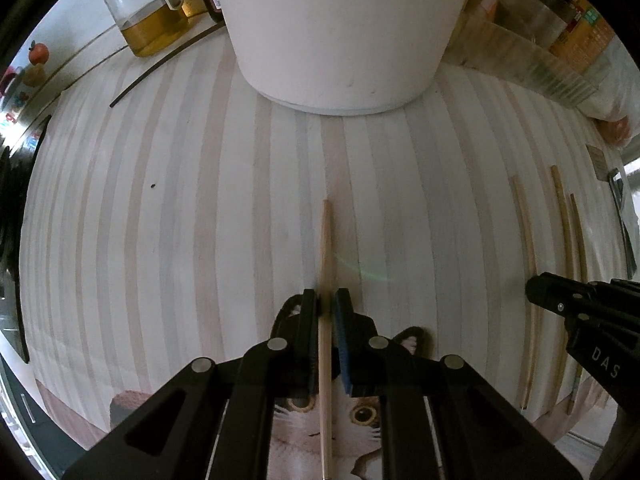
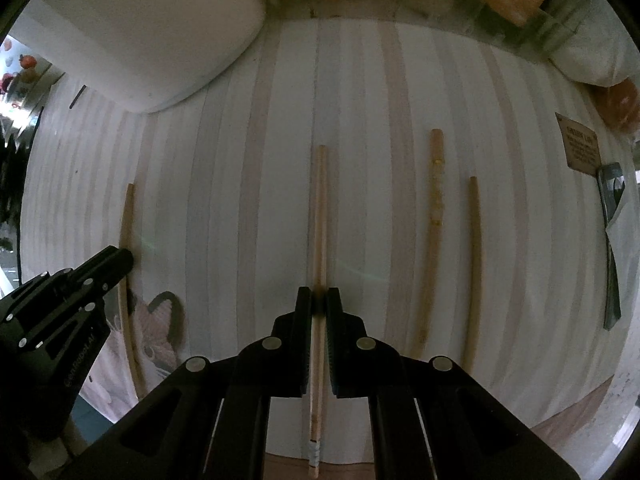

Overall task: Organize utensils
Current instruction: 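Lift both wooden chopsticks and insert them into the white holder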

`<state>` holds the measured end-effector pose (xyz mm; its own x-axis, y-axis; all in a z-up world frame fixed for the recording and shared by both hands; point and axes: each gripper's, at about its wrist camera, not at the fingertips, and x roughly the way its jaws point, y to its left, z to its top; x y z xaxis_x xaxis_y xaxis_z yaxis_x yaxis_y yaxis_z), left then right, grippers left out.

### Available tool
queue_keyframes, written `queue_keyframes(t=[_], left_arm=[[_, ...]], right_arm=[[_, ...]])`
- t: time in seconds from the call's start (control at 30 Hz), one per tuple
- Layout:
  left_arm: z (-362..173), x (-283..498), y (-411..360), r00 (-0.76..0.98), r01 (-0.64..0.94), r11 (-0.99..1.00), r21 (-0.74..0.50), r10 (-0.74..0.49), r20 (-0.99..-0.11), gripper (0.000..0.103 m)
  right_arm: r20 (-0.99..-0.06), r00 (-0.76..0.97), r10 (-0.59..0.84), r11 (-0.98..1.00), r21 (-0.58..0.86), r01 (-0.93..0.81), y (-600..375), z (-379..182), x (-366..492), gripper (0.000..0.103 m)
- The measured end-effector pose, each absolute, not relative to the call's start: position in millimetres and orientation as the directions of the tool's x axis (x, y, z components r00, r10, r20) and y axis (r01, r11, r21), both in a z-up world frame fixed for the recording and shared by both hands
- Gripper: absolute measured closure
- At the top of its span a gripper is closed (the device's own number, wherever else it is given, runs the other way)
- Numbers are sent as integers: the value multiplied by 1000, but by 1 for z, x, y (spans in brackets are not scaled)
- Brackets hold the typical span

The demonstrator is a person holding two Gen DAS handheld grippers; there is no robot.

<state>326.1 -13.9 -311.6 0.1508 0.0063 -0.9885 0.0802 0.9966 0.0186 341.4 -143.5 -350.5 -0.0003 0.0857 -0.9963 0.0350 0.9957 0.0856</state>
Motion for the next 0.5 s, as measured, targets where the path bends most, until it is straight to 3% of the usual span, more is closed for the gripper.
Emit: queue_keyframes(t=[0.5], left_arm=[[-314, 330, -9, 152, 86, 996, 16, 3, -988, 94]], right_arm=[[-996, 2, 88, 995, 88, 38, -158, -354, 343, 96]])
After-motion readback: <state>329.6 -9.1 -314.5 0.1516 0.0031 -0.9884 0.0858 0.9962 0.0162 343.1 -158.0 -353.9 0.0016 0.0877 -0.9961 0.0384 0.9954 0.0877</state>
